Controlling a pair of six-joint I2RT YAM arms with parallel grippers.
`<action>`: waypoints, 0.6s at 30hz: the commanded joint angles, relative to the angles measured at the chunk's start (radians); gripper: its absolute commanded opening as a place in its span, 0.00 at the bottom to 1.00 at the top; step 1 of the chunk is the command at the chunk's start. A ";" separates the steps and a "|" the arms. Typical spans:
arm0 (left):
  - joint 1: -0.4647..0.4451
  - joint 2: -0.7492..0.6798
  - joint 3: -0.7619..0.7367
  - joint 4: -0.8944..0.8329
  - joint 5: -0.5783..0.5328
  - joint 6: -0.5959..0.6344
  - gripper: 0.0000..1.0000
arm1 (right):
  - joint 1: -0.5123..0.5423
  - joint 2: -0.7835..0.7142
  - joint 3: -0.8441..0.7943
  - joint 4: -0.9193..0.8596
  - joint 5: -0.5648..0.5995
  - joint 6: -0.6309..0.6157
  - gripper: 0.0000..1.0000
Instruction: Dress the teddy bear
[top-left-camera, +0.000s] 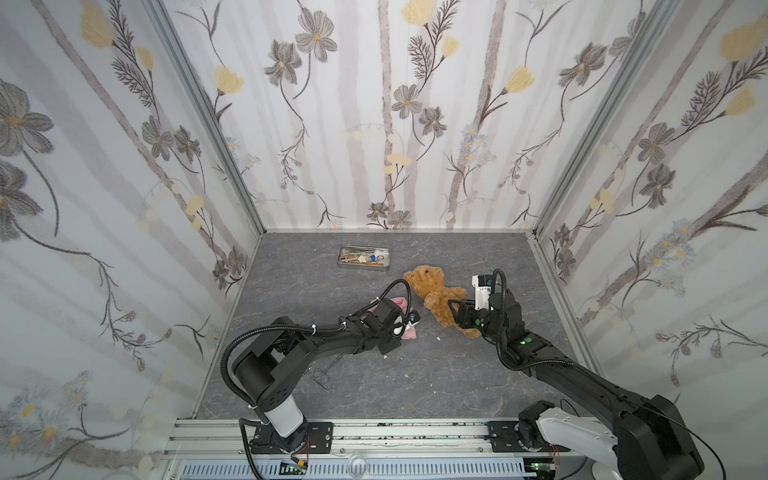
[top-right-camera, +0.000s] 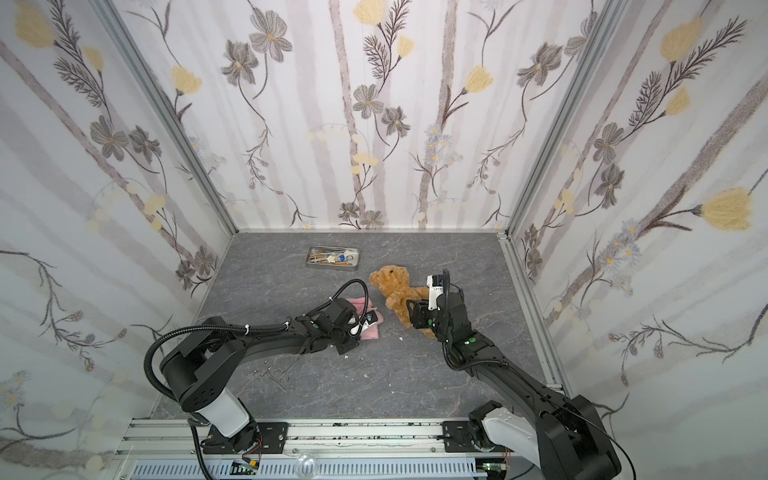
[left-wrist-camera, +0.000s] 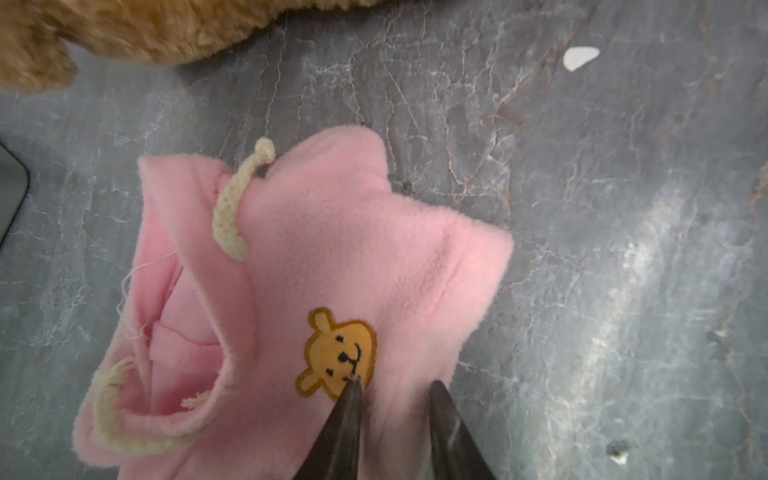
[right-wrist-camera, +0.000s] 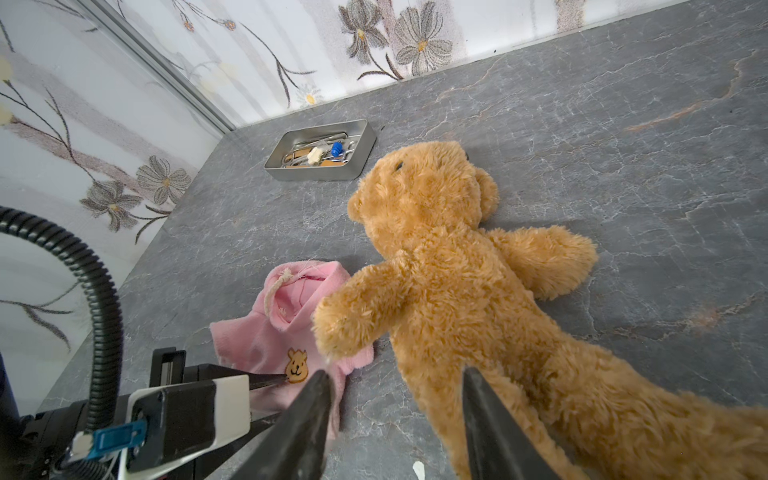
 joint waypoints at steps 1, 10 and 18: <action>0.017 0.008 0.017 0.007 0.051 -0.037 0.25 | 0.000 0.007 0.002 0.011 -0.003 0.005 0.52; 0.116 -0.007 0.074 0.015 0.090 -0.279 0.00 | 0.067 -0.004 -0.033 0.090 -0.049 -0.036 0.50; 0.178 -0.069 0.022 0.030 0.216 -0.543 0.00 | 0.323 0.197 -0.088 0.373 0.031 -0.001 0.52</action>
